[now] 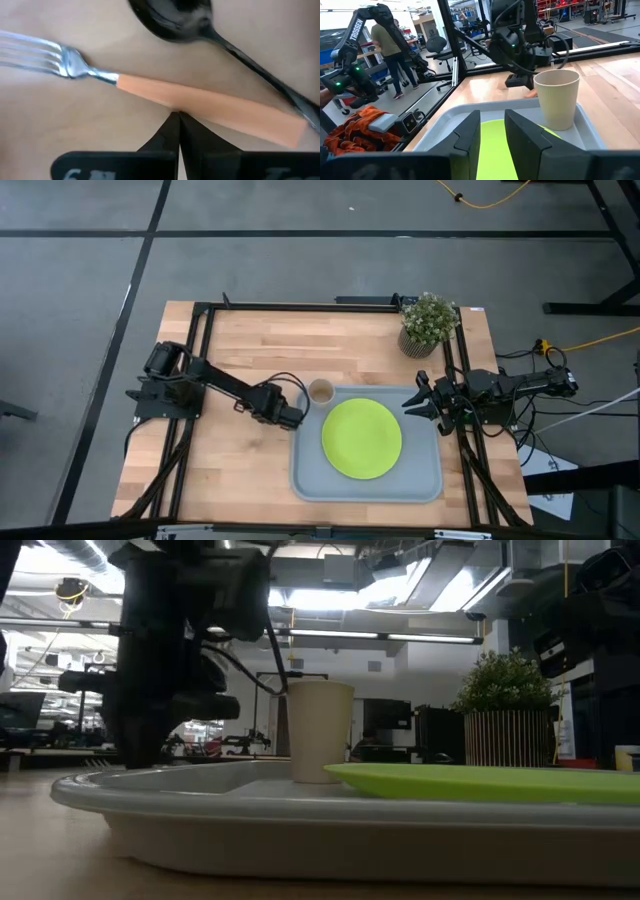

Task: Pick and place plate/cup/fork/spoon on tray
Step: Put the orange fork on the gray serving tray to the right side of the green serving tray

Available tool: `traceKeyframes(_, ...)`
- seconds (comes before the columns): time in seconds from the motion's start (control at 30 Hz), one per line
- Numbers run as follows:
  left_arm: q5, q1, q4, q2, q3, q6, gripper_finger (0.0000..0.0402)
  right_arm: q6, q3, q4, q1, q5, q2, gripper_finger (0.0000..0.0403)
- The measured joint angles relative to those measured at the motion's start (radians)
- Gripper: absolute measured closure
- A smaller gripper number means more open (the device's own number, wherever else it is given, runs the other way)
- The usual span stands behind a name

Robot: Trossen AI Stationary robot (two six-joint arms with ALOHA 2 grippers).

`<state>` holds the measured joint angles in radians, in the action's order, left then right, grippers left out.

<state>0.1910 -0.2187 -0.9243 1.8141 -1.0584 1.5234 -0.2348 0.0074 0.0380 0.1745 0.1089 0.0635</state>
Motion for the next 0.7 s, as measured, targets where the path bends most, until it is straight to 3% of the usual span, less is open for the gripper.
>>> traceKeyframes(0.7, 0.089, 0.202, -0.041, 0.0, 0.0, -0.351, 0.0401, -0.017, 0.0, 0.0, 0.0, 0.001, 0.0, 0.0309)
